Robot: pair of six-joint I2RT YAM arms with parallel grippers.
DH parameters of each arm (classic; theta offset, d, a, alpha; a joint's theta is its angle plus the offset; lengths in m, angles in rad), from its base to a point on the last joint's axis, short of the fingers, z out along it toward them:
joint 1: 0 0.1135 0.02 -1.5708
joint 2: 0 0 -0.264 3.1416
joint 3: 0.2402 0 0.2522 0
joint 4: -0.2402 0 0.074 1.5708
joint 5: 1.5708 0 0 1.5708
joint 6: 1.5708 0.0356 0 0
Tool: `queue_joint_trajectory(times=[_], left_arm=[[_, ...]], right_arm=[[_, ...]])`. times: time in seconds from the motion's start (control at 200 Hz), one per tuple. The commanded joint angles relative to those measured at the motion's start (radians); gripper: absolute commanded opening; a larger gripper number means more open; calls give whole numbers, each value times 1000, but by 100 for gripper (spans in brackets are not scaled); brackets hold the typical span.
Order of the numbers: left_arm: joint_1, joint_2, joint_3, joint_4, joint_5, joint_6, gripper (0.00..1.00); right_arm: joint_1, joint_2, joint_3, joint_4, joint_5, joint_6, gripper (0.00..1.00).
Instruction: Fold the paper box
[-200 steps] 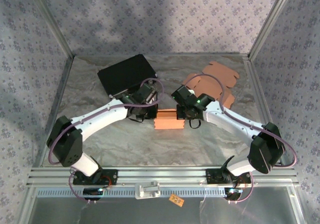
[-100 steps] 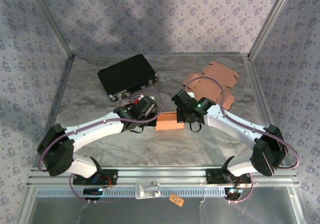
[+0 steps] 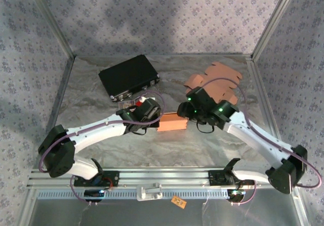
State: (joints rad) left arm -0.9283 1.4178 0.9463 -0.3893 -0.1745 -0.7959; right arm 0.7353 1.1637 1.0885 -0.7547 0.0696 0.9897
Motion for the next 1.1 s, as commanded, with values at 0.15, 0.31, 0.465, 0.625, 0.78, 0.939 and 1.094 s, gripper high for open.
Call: queue_joint_trajectory(times=[0.15, 0.31, 0.465, 0.625, 0.78, 0.939, 1.094], left_arm=[[-17, 49, 8, -118, 7, -13, 0], [-17, 59, 21, -126, 5, -11, 0], [-18, 61, 31, -130, 6, -10, 0], [-18, 62, 38, -135, 7, -9, 0], [-17, 53, 40, -137, 12, -13, 0], [-18, 37, 42, -147, 22, -21, 3], [-18, 2, 48, -164, 41, -25, 21]], right_arm=[[-164, -85, -239, 322, -174, 524, 75], [-196, -63, -314, 394, -229, 664, 76], [-204, -26, -340, 442, -245, 691, 75], [-203, 6, -364, 457, -268, 691, 68], [-201, 23, -390, 469, -274, 678, 62], [-200, 33, -397, 453, -263, 653, 56], [-199, 39, -406, 437, -262, 639, 52]])
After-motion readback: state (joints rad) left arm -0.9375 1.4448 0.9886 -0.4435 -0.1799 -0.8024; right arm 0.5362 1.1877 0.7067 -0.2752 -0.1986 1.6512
